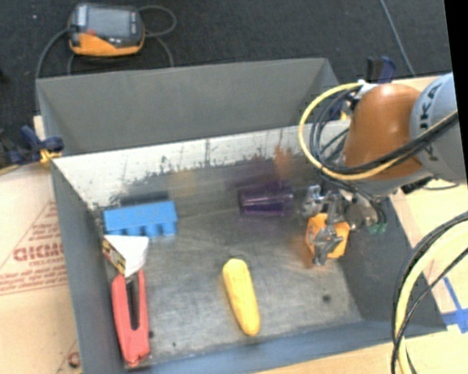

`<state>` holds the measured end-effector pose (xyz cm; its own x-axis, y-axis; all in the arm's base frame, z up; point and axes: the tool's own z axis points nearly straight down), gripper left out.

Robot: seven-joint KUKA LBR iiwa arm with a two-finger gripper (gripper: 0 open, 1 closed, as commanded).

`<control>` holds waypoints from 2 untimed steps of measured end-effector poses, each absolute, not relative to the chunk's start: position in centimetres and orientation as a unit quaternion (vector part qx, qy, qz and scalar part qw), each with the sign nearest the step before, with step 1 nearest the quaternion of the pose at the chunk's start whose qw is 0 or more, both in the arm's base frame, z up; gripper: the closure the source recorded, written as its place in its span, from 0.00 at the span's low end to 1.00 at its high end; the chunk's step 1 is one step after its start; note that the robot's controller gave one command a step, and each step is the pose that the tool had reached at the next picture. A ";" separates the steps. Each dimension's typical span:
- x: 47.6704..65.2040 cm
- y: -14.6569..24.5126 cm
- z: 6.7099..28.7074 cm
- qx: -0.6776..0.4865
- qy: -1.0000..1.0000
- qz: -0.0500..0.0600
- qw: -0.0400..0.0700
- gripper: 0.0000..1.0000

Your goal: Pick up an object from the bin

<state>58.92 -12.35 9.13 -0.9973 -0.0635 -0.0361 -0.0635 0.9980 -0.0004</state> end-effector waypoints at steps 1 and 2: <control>58.4 -12.4 13.1 -0.033 0.999 0.001 0.000 1.00; 58.4 -12.4 16.7 -0.030 1.000 0.000 0.004 1.00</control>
Offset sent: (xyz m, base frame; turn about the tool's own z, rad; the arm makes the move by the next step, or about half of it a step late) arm -0.0118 -0.0009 0.0535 0.0187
